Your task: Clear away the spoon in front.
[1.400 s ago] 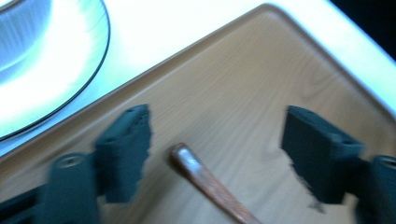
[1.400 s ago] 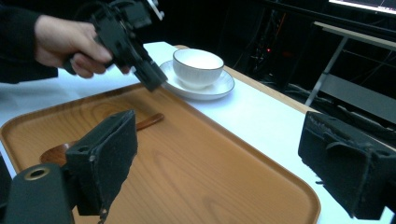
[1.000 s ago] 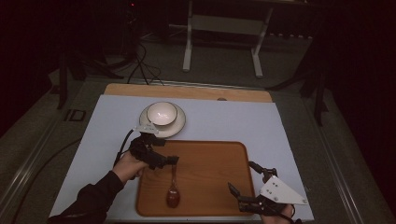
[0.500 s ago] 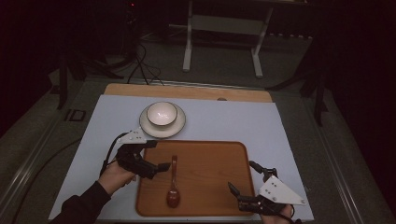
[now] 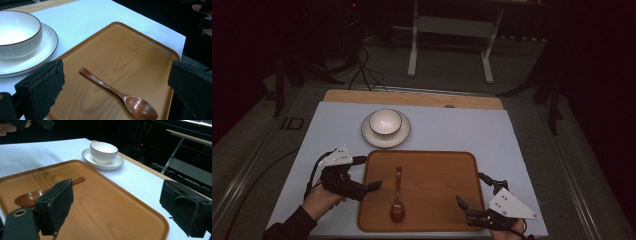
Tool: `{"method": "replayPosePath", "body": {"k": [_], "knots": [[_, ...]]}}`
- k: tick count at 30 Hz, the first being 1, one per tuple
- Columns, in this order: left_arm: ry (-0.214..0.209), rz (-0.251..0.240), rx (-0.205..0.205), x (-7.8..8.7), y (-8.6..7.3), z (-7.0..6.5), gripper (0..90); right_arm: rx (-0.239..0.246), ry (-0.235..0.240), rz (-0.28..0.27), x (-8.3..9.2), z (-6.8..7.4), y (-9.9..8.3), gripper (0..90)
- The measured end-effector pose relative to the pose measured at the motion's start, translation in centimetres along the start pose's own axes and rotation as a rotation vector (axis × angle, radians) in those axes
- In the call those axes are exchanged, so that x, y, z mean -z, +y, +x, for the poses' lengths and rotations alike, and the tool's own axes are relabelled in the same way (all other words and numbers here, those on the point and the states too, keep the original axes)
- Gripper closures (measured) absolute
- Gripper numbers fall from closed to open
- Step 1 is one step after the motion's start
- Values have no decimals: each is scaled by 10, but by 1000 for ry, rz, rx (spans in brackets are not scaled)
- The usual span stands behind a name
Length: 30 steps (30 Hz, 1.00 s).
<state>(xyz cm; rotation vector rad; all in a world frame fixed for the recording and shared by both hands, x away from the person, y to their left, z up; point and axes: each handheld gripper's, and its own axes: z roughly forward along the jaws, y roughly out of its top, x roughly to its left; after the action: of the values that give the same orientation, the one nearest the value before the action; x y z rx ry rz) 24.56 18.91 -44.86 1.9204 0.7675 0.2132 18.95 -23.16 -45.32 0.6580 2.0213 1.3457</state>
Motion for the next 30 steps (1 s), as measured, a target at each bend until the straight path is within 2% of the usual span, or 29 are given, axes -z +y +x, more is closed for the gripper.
{"method": "replayPosePath", "body": {"k": [6,12,16,21,30], "knots": [[14,5,-7,7,-11,2,6,1,-3,6,-1,0,-1,117],[18,2,3,8,-23,3,6,0,1,8,-2,0,-2,116],[51,31,-14,3,-36,4,6,2,4,12,-2,0,-2,117],[45,40,-10,0,-43,4,5,-3,5,14,-2,0,-3,117],[33,25,-21,-2,-59,4,6,-4,12,21,-3,0,-5,117]]}}
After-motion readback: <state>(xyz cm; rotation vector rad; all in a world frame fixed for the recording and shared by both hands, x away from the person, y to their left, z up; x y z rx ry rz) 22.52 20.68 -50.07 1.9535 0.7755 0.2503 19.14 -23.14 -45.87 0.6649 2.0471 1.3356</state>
